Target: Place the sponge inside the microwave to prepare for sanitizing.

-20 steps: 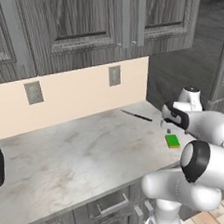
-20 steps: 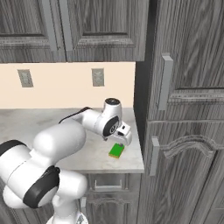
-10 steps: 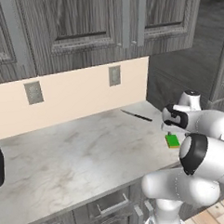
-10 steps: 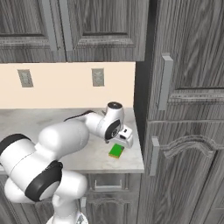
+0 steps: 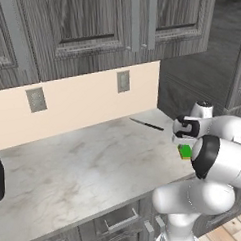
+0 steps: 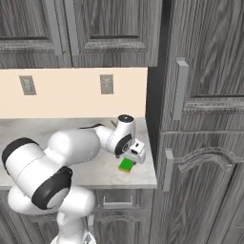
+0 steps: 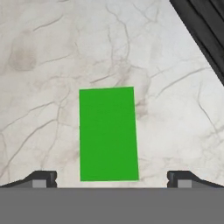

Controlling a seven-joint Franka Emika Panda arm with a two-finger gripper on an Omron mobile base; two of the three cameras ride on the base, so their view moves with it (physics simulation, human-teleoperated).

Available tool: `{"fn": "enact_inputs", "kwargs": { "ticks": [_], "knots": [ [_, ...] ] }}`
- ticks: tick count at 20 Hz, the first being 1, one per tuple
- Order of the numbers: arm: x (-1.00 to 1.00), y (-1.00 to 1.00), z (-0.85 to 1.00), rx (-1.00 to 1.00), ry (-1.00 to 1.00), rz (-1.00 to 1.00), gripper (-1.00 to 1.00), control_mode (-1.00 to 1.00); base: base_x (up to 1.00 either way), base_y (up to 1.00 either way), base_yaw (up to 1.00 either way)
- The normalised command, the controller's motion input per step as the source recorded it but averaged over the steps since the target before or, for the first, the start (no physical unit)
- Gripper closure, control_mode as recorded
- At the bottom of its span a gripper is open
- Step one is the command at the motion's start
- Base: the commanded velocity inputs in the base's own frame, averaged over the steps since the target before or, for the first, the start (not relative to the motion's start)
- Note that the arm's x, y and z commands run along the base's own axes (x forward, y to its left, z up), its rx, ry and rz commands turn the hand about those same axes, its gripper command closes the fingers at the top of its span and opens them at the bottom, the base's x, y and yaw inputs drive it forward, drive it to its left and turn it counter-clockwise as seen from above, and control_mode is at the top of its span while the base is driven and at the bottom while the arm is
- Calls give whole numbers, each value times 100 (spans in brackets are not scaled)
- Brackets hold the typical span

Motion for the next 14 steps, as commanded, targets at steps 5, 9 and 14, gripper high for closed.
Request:
{"fn": "enact_inputs", "kwargs": {
  "ticks": [5, 9, 14],
  "knots": [
    [8, 0, -16, 0, 0, 2, -100, -100, 0, 0, 0],
    [9, 0, -18, 0, 0, 2, -100, -100, 0, 0, 0],
    [13, 0, -17, 0, 0, 2, -100, -100, 0, 0, 0]
  ]
}}
